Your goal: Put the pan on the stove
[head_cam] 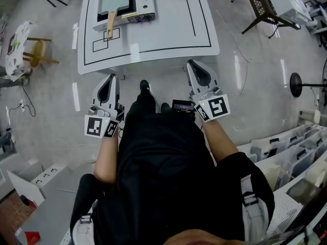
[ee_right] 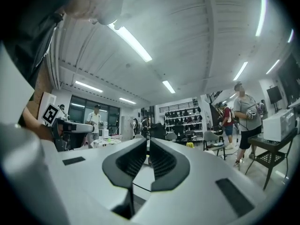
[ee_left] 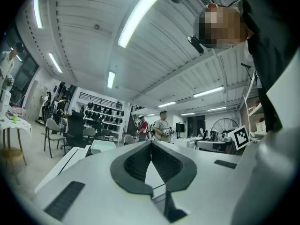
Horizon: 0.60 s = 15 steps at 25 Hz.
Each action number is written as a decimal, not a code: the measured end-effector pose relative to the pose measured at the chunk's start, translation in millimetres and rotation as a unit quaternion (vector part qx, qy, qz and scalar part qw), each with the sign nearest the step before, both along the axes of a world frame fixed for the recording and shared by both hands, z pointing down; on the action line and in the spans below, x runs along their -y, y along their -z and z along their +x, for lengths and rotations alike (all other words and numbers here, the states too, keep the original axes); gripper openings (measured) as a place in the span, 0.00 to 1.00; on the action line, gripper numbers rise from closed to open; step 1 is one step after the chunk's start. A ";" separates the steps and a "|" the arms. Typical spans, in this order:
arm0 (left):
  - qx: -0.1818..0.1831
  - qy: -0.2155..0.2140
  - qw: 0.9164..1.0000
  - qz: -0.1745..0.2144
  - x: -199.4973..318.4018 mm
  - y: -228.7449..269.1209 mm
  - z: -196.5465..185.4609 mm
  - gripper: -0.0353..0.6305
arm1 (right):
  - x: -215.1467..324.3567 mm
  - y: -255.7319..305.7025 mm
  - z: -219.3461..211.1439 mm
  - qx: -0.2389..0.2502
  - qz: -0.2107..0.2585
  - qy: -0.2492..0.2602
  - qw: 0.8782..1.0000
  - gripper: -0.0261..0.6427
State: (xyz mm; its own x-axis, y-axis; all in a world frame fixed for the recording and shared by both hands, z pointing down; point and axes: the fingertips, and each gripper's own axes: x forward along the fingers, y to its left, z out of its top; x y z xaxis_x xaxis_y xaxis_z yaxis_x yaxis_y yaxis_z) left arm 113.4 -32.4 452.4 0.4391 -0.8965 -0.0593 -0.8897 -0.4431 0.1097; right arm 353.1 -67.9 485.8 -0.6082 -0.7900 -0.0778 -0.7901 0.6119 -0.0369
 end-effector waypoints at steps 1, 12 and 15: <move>0.002 0.005 1.000 -0.002 -6.1 -3.3 -1.1 0.08 | -6.1 -1.9 -0.7 0.001 -0.001 0.002 1.000 0.09; -0.026 0.035 0.999 -0.026 -36.9 -19.2 -52.5 0.08 | -34.6 -23.6 -28.2 -0.007 -0.030 -0.008 0.999 0.09; -0.022 0.030 0.999 -0.028 -40.6 -19.1 -64.6 0.08 | -36.6 -22.1 -37.4 -0.010 -0.033 -0.017 0.999 0.09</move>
